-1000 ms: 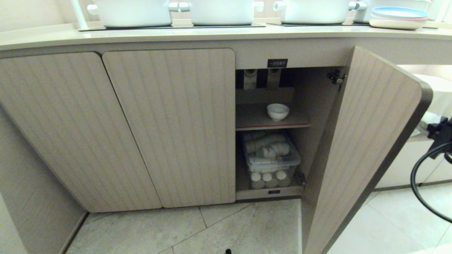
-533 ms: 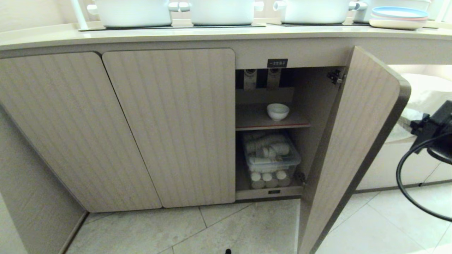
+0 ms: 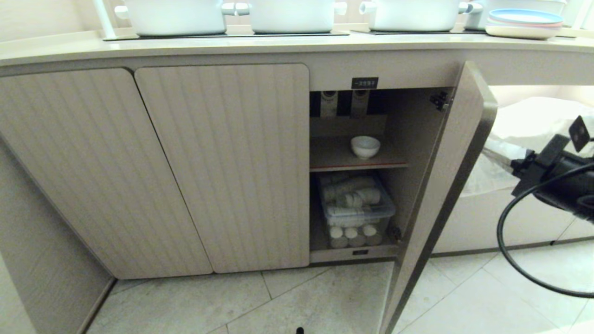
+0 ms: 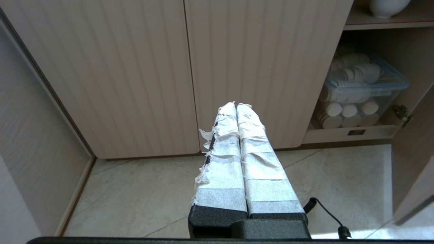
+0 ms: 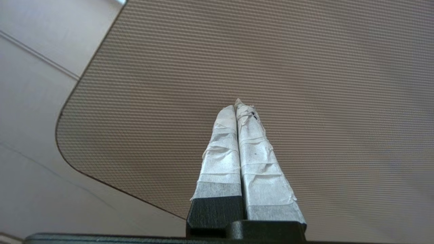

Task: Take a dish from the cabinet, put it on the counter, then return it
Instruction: Close the cabinet door

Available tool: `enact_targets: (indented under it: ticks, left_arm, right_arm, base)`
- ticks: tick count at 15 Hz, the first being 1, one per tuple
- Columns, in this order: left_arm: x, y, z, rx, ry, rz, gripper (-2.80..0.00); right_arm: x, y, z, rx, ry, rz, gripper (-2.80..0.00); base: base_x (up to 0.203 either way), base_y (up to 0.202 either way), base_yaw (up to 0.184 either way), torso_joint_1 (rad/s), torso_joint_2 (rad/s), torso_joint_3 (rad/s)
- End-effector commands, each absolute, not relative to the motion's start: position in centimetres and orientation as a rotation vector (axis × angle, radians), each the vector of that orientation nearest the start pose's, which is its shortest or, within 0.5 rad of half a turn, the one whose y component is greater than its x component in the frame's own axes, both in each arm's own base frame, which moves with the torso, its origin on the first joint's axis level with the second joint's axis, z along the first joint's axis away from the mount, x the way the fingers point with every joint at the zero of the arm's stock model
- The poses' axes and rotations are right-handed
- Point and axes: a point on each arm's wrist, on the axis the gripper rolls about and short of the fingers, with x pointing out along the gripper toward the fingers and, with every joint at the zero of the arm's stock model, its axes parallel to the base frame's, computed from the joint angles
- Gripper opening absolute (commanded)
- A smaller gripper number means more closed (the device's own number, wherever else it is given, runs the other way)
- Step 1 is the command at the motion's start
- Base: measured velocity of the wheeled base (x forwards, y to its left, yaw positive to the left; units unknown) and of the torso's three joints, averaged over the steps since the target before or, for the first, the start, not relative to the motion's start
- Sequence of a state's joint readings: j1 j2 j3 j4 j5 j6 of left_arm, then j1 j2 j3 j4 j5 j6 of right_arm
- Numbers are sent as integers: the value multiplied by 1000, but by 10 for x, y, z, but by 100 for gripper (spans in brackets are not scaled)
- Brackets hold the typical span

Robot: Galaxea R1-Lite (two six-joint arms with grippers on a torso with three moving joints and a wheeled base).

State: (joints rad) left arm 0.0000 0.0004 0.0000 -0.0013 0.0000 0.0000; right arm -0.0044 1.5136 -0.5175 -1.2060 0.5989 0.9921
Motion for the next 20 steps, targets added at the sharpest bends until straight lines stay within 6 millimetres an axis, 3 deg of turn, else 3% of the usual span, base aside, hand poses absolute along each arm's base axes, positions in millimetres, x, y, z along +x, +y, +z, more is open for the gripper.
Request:
enact_targets:
  ticks: [1,8,12,20]
  left_arm:
    - [-23,0,76,0,-2,0,-280]
    - [-23,0,76,0,-2,0,-280]
    - [-23,0,76,0,-2,0,-280]
    - [-23,0,76,0,-2,0,-280]
  right_arm:
    - [246,14,213,893,117,650,-280]
    - [274,16,211,890,117,645,-280]
    - [287,26,202,857,124,646,-280]
    - [324,42,208,833,-37,611,-280]
  base:
    - [0,0,0,0,0,0]
    - [0,0,0,0,0,0]
    - [0,0,0,0,0,0]
    - [0,0,0,0,0,0]
